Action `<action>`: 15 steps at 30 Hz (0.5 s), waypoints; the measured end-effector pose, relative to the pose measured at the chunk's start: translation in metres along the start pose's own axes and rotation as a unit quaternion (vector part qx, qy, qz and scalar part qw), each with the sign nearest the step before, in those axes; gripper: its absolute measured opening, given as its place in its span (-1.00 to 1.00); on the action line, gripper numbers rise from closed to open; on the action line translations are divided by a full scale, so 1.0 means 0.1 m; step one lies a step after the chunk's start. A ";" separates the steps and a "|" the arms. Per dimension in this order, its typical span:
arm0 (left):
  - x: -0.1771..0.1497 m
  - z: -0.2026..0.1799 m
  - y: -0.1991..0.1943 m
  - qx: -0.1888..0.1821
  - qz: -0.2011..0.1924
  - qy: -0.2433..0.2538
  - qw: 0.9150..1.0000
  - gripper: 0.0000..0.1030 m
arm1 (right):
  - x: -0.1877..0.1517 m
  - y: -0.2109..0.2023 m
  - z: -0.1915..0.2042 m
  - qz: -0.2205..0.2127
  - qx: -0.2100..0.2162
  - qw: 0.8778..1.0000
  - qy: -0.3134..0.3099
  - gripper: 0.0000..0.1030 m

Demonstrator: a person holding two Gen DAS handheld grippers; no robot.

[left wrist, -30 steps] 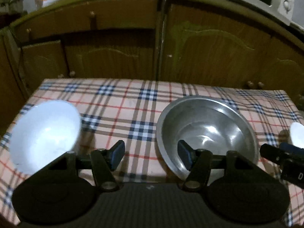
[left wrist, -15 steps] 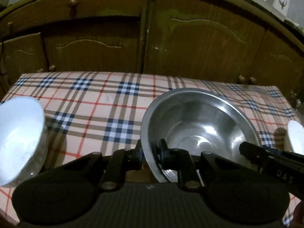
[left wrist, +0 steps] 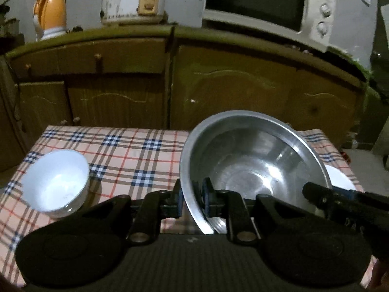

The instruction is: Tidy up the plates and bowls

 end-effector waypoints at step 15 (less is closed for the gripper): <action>-0.33 -0.53 -0.98 -0.011 -0.031 0.015 0.999 -0.65 | -0.21 -1.46 -0.28 -0.044 -0.010 0.999 -0.005 -0.55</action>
Point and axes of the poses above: each gripper's, at about its wrist camera, not at the fingertips, and y roughly the way its jaws point, z to its left, x to its top, the point moved 10 cm from there along y, roughly the way its jaws point, and after that the axes turned 9 degrees about -x, right-handed, at the moved point
